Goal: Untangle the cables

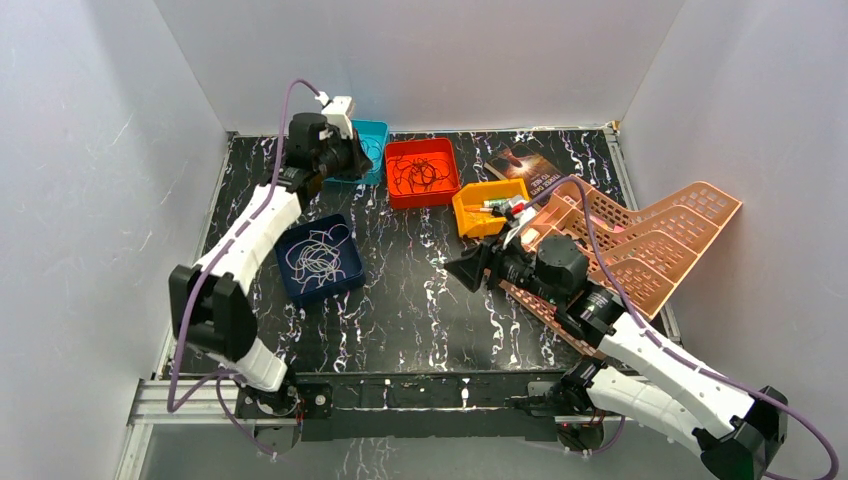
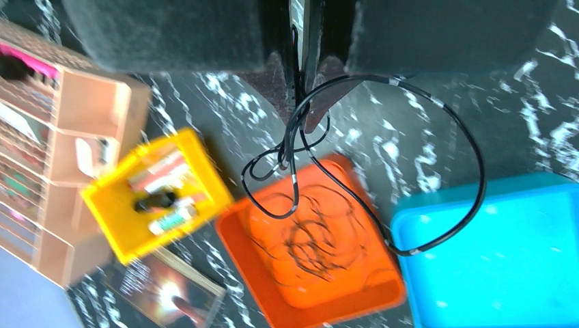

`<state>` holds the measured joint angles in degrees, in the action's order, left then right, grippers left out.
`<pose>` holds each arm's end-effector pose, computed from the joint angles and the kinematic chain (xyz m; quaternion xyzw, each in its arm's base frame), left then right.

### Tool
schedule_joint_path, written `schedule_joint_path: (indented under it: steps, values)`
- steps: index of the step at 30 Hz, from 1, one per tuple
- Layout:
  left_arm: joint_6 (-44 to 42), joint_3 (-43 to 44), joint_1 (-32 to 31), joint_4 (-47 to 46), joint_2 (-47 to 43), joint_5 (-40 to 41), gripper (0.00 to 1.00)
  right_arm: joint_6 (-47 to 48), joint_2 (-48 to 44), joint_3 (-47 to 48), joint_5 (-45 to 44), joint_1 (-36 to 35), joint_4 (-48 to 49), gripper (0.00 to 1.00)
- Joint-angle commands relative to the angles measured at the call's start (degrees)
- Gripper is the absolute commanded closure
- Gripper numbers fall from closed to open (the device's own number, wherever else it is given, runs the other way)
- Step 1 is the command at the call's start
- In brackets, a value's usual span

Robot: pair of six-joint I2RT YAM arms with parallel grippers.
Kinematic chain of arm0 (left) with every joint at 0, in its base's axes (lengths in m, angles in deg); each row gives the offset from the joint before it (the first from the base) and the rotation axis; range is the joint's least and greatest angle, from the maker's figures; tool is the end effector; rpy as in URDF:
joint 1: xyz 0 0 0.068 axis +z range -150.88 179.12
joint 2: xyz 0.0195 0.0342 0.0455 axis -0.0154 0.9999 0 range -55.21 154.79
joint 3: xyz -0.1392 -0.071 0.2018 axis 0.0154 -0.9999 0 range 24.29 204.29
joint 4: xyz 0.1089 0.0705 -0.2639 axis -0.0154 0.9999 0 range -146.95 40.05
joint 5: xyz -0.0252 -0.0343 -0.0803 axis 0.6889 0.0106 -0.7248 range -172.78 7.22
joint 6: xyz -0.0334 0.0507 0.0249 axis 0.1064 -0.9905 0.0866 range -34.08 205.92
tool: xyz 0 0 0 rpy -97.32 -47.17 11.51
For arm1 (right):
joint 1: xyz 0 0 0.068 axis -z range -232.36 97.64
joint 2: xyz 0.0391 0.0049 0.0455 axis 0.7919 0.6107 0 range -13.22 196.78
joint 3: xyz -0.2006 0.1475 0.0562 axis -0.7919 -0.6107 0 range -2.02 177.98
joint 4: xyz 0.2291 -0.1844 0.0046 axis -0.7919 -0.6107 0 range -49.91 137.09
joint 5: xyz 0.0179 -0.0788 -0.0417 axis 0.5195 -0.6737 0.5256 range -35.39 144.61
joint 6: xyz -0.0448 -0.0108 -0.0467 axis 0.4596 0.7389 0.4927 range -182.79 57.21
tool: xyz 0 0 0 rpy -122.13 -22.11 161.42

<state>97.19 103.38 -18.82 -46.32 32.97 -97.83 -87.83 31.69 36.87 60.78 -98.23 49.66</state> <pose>0.3899 -0.1404 0.3324 0.1224 0.8050 -0.2475 0.5251 0.1738 0.1871 0.3098 -0.1677 0.7083 0.4290 0.5349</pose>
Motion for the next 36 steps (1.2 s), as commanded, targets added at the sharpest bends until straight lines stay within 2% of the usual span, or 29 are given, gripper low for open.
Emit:
schedule_joint_path:
  steps: [1,5,12,20,36]
  values:
    - [-2.6,6.9,3.1,-3.5,6.5,2.1,1.00,-0.6,-1.1,-1.8,0.6,-0.1,-0.9,0.34]
    - [-3.4,13.2,4.6,-6.7,13.1,2.2,1.00,-0.2,-1.9,-3.2,-0.1,-0.1,-2.5,0.34]
    - [-3.6,30.1,6.9,-9.2,25.9,0.6,1.00,0.0,-2.2,-3.8,-0.2,-0.1,-4.2,0.34]
    - [-6.7,48.1,8.4,-5.4,39.7,2.1,1.00,0.1,-2.1,-4.0,-0.9,-0.1,-5.1,0.34]
    - [-6.4,50.3,10.3,-10.3,52.8,-0.5,1.00,1.0,-1.3,-2.9,-1.3,-0.1,-7.6,0.34]
